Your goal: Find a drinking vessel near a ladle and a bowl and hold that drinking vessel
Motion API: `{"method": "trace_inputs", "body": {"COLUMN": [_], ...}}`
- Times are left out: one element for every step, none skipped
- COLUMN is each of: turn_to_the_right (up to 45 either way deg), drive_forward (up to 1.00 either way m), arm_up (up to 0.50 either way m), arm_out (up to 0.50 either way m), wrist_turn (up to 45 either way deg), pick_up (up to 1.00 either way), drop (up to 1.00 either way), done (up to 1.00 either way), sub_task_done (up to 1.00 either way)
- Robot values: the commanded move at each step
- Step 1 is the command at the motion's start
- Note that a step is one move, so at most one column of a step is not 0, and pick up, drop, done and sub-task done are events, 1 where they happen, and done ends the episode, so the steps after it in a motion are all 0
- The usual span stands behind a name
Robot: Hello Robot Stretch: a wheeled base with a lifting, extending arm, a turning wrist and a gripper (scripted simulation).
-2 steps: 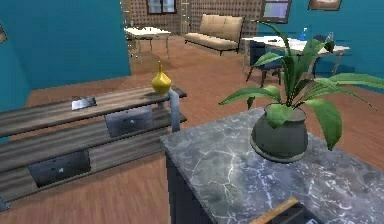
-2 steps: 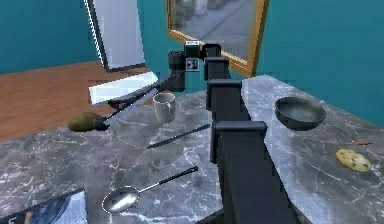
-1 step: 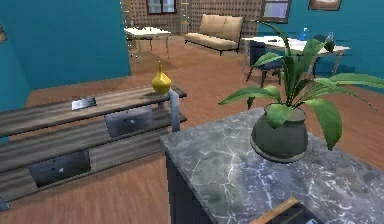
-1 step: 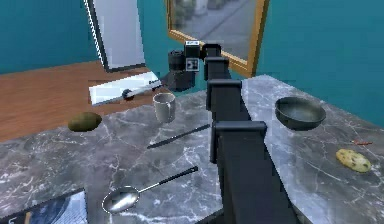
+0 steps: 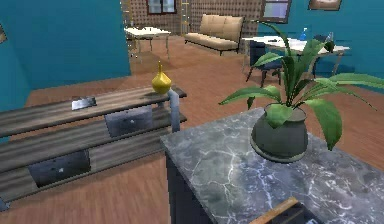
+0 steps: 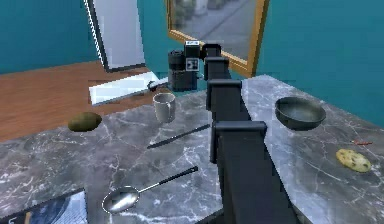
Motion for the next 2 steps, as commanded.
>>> {"method": "trace_inputs", "body": {"turn_to_the_right": [0.0,0.0], "drive_forward": [0.00,0.00], "arm_up": [-0.12,0.00], "arm_out": [0.00,0.00], "wrist_turn": [0.0,0.0], "pick_up": [0.00,1.00], "drop": [0.00,0.00], "done": [0.00,0.00], "sub_task_done": [0.00,0.00]}}
